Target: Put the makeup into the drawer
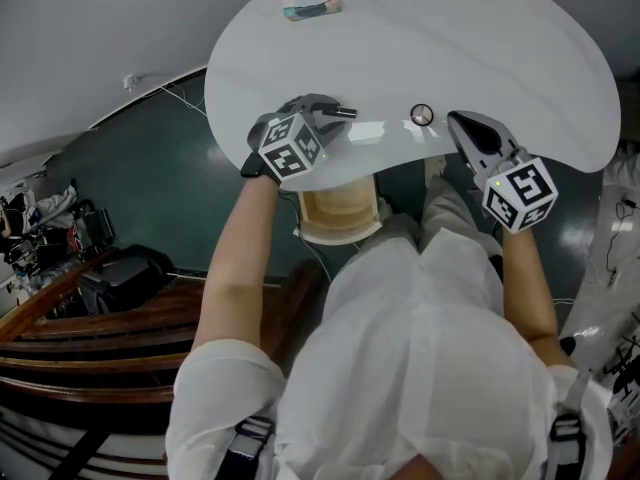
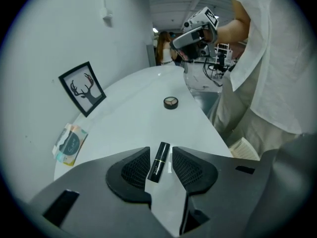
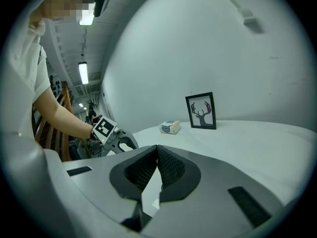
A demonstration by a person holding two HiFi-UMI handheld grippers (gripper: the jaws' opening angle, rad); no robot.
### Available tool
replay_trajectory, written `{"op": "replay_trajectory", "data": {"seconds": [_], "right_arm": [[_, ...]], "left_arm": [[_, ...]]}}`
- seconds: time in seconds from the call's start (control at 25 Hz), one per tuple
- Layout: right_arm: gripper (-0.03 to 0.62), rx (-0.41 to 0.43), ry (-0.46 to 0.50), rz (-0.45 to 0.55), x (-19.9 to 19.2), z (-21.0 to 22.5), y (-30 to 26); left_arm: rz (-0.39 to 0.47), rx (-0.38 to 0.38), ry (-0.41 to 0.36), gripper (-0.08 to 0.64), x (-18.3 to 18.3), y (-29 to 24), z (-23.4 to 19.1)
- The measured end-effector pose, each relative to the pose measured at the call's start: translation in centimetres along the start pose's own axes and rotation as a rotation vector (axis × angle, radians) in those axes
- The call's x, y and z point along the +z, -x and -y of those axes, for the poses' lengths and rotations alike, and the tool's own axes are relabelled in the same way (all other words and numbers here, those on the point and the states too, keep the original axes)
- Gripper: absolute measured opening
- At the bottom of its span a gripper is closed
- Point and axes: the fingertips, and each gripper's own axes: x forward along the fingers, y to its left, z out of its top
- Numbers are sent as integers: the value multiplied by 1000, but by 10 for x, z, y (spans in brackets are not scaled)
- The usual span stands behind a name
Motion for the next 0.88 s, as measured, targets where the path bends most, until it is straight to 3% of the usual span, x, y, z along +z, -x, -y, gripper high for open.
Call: {"op": "replay_trajectory", "data": {"seconds": [0.56,0.88], "right_arm": [[9,-5,-9,-10,2,12,-2],[9,6,-6,-20,2,11,0]], "left_arm": [[-145,-94,-111,142,-18,-32,2],[-165,-85,-100,100,-20,-36,3]]}}
